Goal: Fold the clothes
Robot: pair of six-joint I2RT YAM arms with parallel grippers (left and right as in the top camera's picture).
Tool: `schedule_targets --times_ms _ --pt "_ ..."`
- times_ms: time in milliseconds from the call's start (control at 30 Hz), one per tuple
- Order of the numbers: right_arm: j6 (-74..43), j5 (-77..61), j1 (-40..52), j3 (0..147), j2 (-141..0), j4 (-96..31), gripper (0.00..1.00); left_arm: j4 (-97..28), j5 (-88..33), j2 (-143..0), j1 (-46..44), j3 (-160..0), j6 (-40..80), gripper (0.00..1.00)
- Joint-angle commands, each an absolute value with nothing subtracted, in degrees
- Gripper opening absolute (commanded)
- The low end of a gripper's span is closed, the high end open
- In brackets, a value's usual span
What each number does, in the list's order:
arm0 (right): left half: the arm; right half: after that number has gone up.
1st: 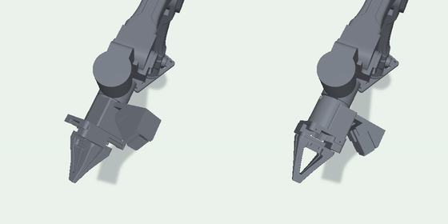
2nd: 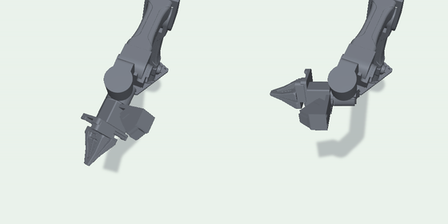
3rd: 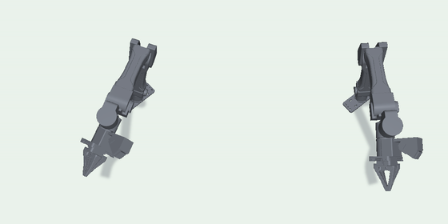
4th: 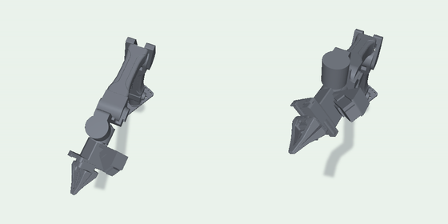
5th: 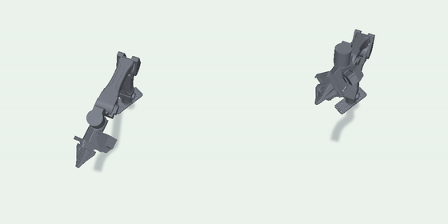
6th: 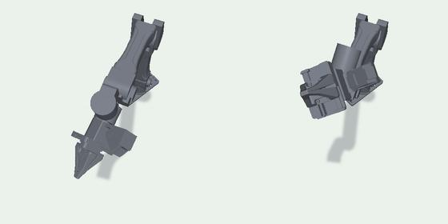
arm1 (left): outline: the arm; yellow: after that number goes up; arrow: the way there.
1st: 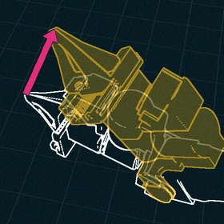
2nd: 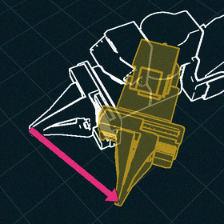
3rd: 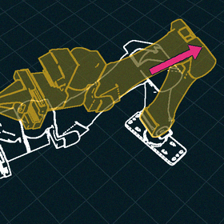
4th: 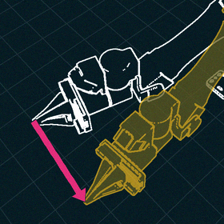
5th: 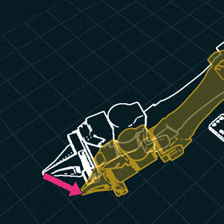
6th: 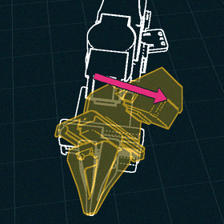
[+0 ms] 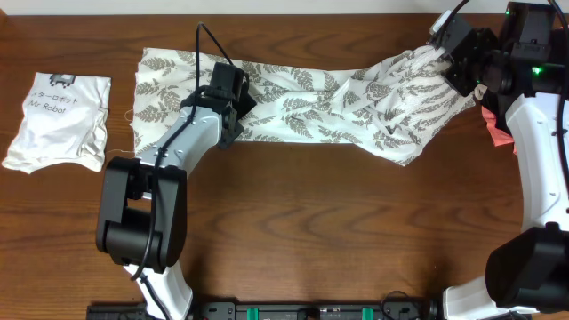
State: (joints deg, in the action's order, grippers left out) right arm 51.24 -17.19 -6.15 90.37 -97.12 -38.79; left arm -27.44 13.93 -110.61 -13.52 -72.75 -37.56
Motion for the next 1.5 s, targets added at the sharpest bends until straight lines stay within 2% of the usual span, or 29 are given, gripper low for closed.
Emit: schedule_targets --times_ms 0,633,767,900,967,1033,1200,1400,1467 --pt "51.48 -18.65 -5.93 91.77 -97.14 -38.72 0.01 -27.99 14.55 -111.37 -13.26 -71.18 -37.93 0.61" --pt "51.46 -18.65 -5.98 91.77 -97.14 -38.7 0.01 -25.98 10.52 -111.39 -9.52 -70.17 -37.91 0.61" --pt "51.46 -18.65 -5.98 91.77 -97.14 -38.76 0.01 -25.19 10.55 -111.39 -9.39 -70.17 -37.93 0.57" --pt "51.46 -18.65 -5.98 91.77 -97.14 -38.87 0.01 -24.86 10.52 -111.39 -9.39 -70.17 -37.93 0.49" --pt "51.46 -18.63 -5.98 91.77 -97.14 -39.03 0.01 -24.86 10.52 -111.48 -9.39 -70.17 -37.93 0.49" --pt "51.46 -18.63 -5.98 91.77 -97.14 -39.18 0.01 -24.93 10.48 -111.81 -9.39 -70.15 -37.91 0.5" --pt "51.46 -18.65 -6.04 91.77 -97.14 -39.2 0.01 -24.84 9.78 -112.6 -9.39 -69.06 -37.93 0.62" --pt "51.46 -18.63 -6.04 91.77 -97.14 -39.2 0.01 -23.44 9.67 -113.93 -9.39 -68.73 -37.93 0.63" --pt "51.46 -18.63 -6.04 91.77 -97.14 -39.2 0.01 -21.8 10.2 -113.58 -9.39 -68.95 -37.93 0.5"
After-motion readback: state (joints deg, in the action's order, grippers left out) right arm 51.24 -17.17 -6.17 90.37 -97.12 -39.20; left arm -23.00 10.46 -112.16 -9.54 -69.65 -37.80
